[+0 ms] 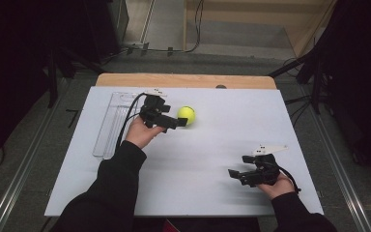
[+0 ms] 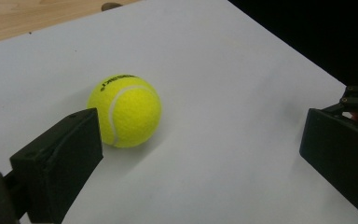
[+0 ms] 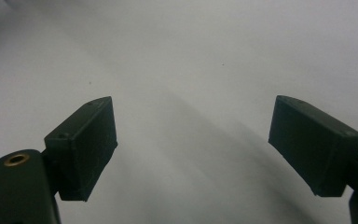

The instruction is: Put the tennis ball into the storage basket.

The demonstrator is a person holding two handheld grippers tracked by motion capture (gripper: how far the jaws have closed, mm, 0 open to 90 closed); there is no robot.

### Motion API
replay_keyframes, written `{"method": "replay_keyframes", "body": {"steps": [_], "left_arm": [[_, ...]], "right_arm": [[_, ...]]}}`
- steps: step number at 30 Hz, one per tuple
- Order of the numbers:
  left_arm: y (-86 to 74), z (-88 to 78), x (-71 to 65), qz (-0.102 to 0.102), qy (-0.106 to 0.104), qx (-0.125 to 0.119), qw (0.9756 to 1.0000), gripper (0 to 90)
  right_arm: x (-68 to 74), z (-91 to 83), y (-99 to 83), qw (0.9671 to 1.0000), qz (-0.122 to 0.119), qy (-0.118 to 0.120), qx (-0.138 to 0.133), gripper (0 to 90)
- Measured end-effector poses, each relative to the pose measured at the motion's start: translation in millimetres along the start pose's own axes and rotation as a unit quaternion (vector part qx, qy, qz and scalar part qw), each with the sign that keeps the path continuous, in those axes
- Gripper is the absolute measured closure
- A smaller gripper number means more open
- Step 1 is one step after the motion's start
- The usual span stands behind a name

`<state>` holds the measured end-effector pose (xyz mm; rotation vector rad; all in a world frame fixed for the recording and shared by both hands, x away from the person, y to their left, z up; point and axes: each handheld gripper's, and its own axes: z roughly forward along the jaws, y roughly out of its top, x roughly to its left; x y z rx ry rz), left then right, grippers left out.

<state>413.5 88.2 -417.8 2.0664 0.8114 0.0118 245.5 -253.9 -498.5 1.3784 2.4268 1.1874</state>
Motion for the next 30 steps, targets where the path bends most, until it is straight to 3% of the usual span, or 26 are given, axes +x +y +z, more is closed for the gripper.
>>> {"method": "replay_keyframes", "body": {"steps": [8, 12, 17, 30], "left_arm": [[9.2, 12.7, 4.6, 0.006, 0.019, 0.009, 0.9998, 0.0], [11.5, 18.6, 5.6, 0.011, 0.026, 0.001, 0.9996, 2.0], [13.0, 27.1, 12.7, -0.004, 0.028, 0.006, 0.9996, 2.9], [26.3, 47.0, 15.8, 0.001, 0.046, 0.008, 0.9989, 3.0]], "right_arm": [[0.2, -0.2, -0.1, 1.0000, -0.001, 0.001, 0.000, 13.3], [0.4, -0.2, -0.1, 1.0000, -0.003, 0.002, 0.000, 13.3], [0.5, -0.3, -0.1, 1.0000, -0.003, 0.003, 0.000, 13.3], [1.3, -0.7, 0.0, 1.0000, -0.004, 0.005, -0.001, 13.3]]}}
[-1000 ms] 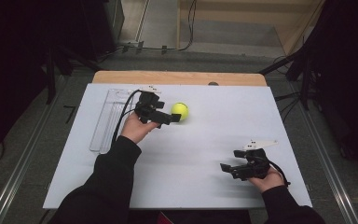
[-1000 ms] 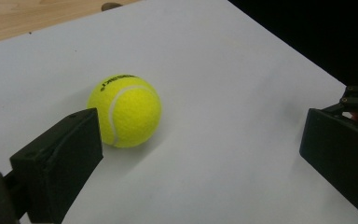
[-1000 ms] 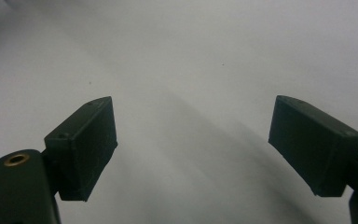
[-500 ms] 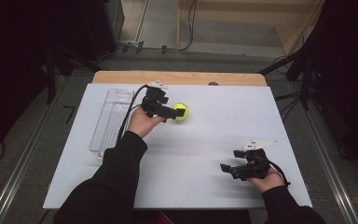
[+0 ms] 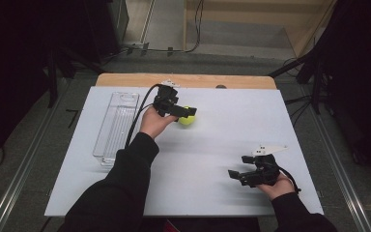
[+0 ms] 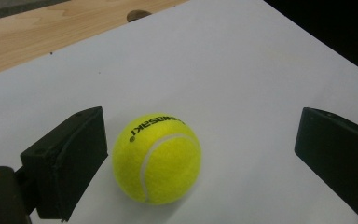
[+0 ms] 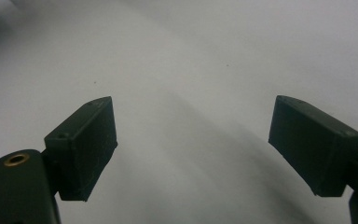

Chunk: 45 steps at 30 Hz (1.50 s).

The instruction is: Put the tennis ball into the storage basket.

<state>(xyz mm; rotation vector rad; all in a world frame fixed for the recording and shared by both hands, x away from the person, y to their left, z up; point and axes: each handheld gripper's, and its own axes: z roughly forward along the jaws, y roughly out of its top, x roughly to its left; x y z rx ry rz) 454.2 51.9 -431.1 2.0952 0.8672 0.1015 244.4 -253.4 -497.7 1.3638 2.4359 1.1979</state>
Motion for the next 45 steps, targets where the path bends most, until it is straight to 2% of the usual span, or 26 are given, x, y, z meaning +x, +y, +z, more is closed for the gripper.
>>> {"method": "replay_keyframes", "body": {"steps": [8, 11, 14, 16, 23, 29, 33, 45], "left_arm": [[2.4, 7.1, 8.6, -0.007, 0.002, -0.006, 1.0000, 4.0], [2.6, 9.9, 13.9, -0.003, 0.010, -0.006, 0.9999, 4.8], [3.5, 11.6, 12.9, -0.005, 0.010, -0.009, 0.9999, 4.9], [5.1, 14.2, 12.1, 0.004, 0.015, -0.002, 0.9999, 4.9], [3.3, 19.7, 13.2, 0.006, 0.020, 0.006, 0.9998, 5.0], [0.8, 22.9, 16.2, -0.008, 0.023, 0.016, 0.9996, 6.1], [-1.3, 24.9, 17.9, -0.013, 0.036, 0.019, 0.9991, 10.6], [-9.0, 29.7, 21.1, -0.022, 0.028, 0.016, 0.9992, 12.2]], "right_arm": [[0.1, -0.4, -0.1, 1.0000, -0.001, 0.001, 0.000, 13.3], [0.7, -0.3, 0.0, 1.0000, 0.000, 0.002, -0.001, 13.3], [0.4, 0.0, 0.1, 1.0000, -0.001, 0.002, 0.000, 13.3], [0.2, 0.1, 0.1, 1.0000, -0.001, 0.001, 0.000, 13.3], [0.5, -0.6, -0.2, 1.0000, -0.001, 0.001, 0.000, 13.3], [0.4, -0.7, -0.3, 1.0000, -0.003, 0.001, -0.001, 13.3], [0.6, -0.5, -0.3, 1.0000, -0.002, 0.001, 0.000, 13.3], [0.4, -0.5, -0.4, 1.0000, -0.004, 0.002, 0.000, 13.3]]}}
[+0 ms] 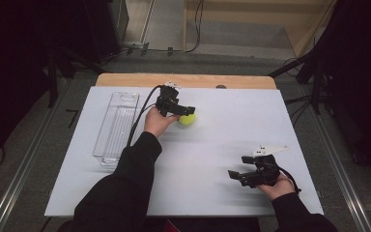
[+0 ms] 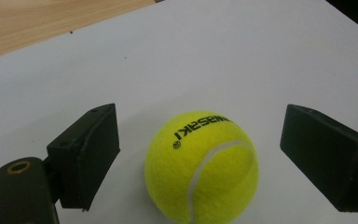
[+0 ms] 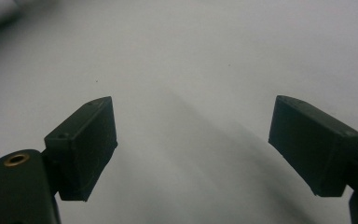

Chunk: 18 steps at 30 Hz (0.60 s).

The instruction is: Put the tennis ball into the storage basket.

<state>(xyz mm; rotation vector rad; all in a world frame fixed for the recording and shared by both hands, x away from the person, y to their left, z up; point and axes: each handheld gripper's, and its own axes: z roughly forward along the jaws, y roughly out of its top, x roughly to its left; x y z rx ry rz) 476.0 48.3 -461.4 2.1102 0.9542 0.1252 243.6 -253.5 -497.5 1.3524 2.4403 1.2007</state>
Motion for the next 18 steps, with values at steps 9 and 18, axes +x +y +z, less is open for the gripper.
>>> {"method": "replay_keyframes", "body": {"steps": [9, 18], "left_arm": [[-5.3, 4.9, -0.7, 0.000, -0.003, 0.003, 1.0000, 13.6], [-11.5, 10.7, -1.3, -0.002, -0.002, 0.008, 1.0000, 13.6]], "right_arm": [[0.0, 0.0, -0.2, 1.0000, 0.000, 0.000, 0.000, 13.3], [0.1, -0.1, -0.3, 1.0000, 0.000, 0.000, 0.001, 13.3]]}}
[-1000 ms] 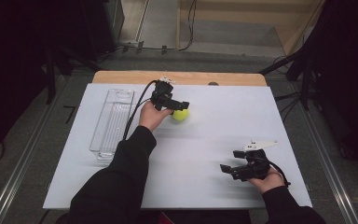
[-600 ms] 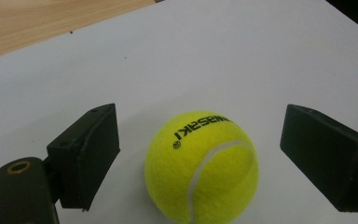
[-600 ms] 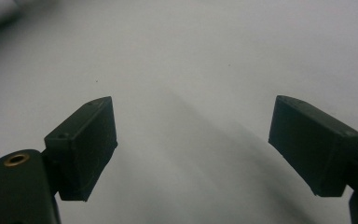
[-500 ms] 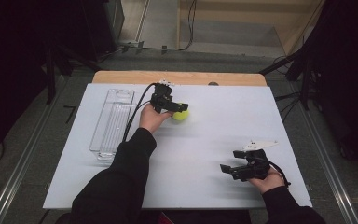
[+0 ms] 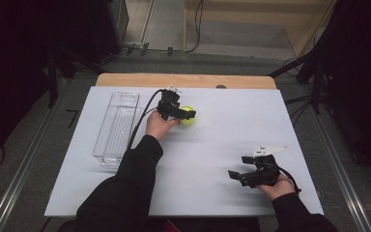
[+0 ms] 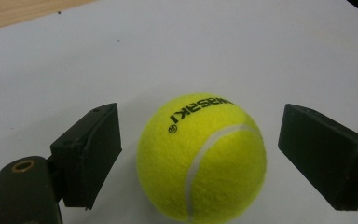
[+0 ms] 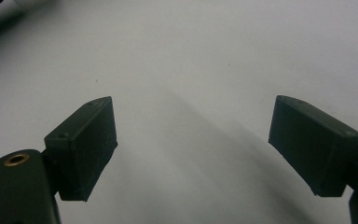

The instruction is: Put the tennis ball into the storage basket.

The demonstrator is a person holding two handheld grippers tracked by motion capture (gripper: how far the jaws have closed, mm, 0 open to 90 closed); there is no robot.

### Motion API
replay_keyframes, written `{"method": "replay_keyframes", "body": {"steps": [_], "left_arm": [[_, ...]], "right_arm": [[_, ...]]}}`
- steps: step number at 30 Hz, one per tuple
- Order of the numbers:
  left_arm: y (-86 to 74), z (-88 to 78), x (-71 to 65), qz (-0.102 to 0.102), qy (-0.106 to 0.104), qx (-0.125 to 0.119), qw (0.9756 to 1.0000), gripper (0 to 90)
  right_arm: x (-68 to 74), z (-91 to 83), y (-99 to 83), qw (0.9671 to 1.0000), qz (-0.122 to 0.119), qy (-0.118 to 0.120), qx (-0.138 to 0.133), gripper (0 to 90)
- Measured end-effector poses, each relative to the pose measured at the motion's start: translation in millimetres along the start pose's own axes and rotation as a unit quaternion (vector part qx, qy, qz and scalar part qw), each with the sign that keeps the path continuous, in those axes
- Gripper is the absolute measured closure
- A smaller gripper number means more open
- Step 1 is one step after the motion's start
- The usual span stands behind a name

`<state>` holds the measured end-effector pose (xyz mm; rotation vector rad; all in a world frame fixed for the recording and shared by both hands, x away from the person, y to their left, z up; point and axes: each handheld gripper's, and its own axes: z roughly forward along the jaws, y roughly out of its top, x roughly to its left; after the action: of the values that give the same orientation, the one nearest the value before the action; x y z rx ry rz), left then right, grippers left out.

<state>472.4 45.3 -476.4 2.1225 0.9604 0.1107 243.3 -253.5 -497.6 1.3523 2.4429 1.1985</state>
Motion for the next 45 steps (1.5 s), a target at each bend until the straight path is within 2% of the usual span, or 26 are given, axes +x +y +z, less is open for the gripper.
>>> {"method": "replay_keyframes", "body": {"steps": [17, 21, 28, 35, 45], "left_arm": [[-8.7, 11.2, -1.2, 0.010, 0.004, 0.027, 0.9996, 13.6], [-10.3, 13.7, -2.4, 0.015, 0.013, 0.034, 0.9992, 14.3], [-11.6, 15.6, -2.3, 0.018, 0.015, 0.044, 0.9988, 14.7], [-12.9, 17.1, -2.1, 0.019, 0.021, 0.048, 0.9985, 15.7], [-12.6, 18.0, -5.2, 0.024, 0.022, 0.039, 0.9987, 25.0]], "right_arm": [[0.0, 0.1, 0.0, 1.0000, 0.000, 0.000, 0.001, 13.3], [0.0, 0.0, 0.0, 1.0000, 0.000, 0.000, 0.000, 13.3], [0.1, 0.2, 0.1, 1.0000, -0.001, 0.000, 0.001, 13.3], [0.1, 0.3, 0.1, 1.0000, 0.000, 0.000, 0.001, 13.3], [0.1, 0.0, 0.0, 1.0000, 0.000, -0.001, 0.001, 13.3]]}}
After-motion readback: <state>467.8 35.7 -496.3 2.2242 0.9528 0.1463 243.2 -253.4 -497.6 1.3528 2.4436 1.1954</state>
